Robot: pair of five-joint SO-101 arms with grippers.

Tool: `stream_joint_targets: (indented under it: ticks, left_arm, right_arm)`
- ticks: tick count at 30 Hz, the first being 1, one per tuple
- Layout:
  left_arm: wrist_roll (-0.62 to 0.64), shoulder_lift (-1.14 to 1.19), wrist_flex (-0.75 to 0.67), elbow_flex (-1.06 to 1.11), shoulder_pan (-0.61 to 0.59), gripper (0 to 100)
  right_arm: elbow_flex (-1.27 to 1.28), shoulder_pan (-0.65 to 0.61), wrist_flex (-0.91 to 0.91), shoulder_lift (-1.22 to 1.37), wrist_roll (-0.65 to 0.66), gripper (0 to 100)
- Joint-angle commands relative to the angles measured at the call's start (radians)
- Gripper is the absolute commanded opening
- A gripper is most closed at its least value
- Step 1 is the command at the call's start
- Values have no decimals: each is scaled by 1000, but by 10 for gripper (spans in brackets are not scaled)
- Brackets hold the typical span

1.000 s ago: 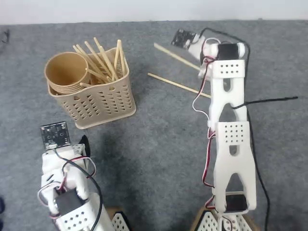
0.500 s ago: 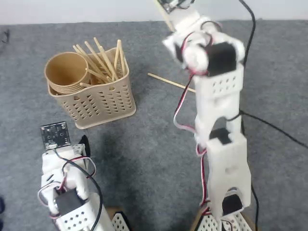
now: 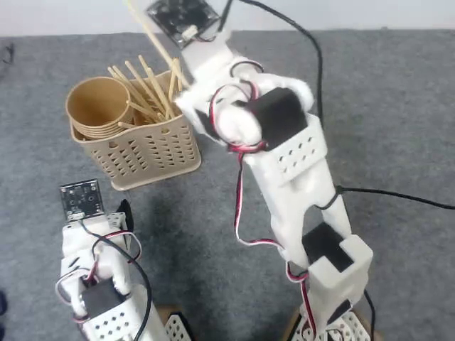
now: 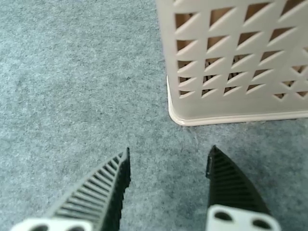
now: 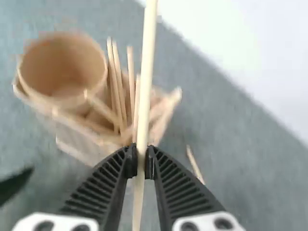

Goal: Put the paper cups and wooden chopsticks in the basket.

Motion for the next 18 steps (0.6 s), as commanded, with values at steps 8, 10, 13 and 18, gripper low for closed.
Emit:
stream_joint_targets:
  ticks: [8,10,13,18]
  left_arm:
    - [-11,-11,-14,-4,2,239]
    - [-11,-11,-14,-4,2,239]
    - [-11,-11,-14,-4,2,239]
    - [-11,-11,-14,-4,2,239]
  right_arm:
    - [69,-104,-302,151,-14,7]
    - [75,-102,-338,159,-12,7]
    - [98,-97,-357,170,-14,7]
    - [138,-97,-426,188,-14,7]
